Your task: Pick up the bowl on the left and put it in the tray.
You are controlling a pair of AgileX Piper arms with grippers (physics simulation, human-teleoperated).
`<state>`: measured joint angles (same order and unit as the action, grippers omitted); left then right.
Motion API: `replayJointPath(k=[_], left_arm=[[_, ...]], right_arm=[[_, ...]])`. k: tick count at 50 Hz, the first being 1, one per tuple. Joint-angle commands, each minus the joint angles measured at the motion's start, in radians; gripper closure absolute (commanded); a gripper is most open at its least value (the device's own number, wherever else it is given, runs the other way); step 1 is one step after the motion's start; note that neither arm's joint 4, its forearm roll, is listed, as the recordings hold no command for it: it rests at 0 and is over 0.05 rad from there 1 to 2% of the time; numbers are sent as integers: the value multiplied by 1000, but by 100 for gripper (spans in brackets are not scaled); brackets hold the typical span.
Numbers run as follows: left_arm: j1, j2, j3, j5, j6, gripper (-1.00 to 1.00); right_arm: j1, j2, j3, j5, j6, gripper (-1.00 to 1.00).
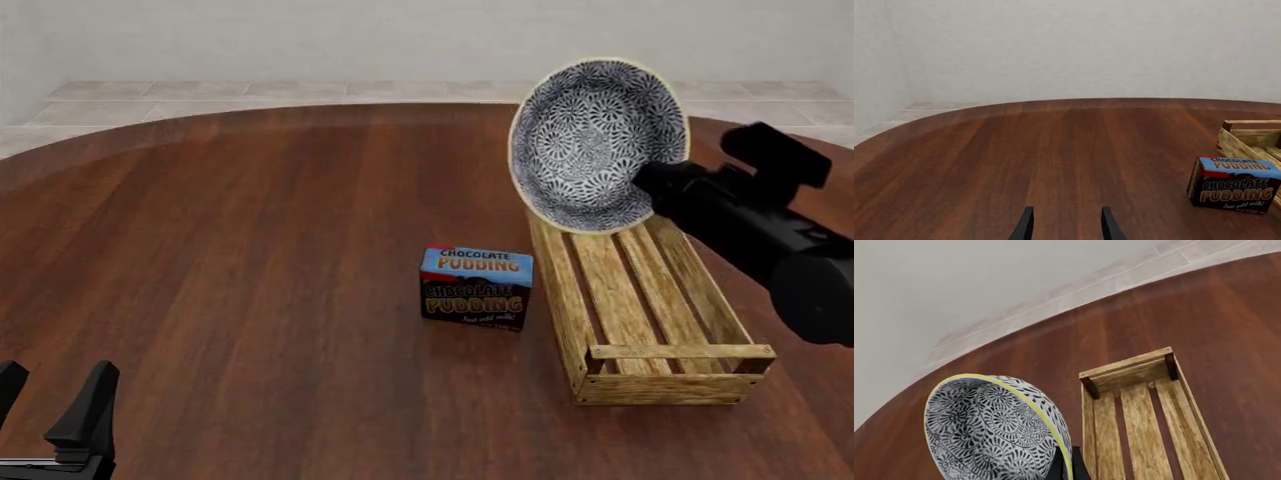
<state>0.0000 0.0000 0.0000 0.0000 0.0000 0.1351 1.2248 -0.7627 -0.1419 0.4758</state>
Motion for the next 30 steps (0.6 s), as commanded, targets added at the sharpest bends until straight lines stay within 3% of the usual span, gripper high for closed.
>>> replayJointPath(k=[1, 13, 15, 24, 27, 30], left_arm=[[0, 0, 0, 0, 0, -100], [0, 0, 0, 0, 0, -100], [0, 0, 0, 0, 0, -100], [0, 0, 0, 0, 0, -100], [0, 0, 0, 0, 0, -100], [0, 0, 0, 0, 0, -100]], right_arm=[[-44, 6, 14, -9, 27, 100], [-78, 3, 21, 6, 26, 100], [-133, 31, -14, 52, -41, 100], [-181, 43, -14, 58, -35, 100], [-203, 55, -24, 80, -60, 100], [-182, 96, -32, 91, -34, 100]])
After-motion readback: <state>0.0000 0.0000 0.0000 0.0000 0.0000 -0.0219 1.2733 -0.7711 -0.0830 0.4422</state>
